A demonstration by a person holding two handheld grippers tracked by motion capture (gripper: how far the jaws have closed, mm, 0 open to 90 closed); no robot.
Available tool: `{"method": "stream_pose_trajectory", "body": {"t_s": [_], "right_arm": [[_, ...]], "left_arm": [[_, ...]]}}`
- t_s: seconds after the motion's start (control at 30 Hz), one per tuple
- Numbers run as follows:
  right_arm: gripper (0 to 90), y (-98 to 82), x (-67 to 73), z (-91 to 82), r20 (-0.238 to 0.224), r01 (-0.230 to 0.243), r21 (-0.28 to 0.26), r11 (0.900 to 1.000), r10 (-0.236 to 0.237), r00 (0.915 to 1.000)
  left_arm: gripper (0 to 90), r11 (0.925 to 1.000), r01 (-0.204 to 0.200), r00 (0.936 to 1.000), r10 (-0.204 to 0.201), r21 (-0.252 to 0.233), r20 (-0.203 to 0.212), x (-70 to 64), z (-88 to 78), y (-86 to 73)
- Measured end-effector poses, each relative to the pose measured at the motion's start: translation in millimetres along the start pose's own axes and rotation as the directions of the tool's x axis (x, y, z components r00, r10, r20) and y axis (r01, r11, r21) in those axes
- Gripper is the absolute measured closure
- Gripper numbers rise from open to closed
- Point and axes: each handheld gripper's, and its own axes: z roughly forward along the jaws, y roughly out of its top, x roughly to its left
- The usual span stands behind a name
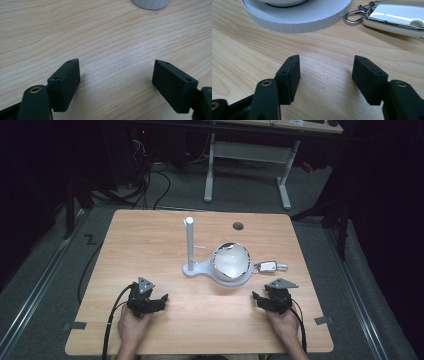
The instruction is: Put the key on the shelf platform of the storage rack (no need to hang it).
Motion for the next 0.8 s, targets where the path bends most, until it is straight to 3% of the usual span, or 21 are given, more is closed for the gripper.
{"method": "stream_pose_trajectory", "body": {"t_s": [0.43, 0.8], "right_arm": [[41.0, -0.3, 0.7, -0.3, 0.008, -0.005, -0.002, 1.0, 0.005, 1.0], [42.6, -0.7, -1.8, -6.3, 0.004, -0.035, -0.002, 0.999, 0.035, 0.9994]], "left_arm": [[23.2, 1.0, 0.001, 1.0, -0.001, -0.001, 0.001, 0.1, 0.1, 0.1], [23.2, 1.0, 0.002, 1.0, -0.002, -0.001, 0.001, 0.1, 0.1, 0.1]]}}
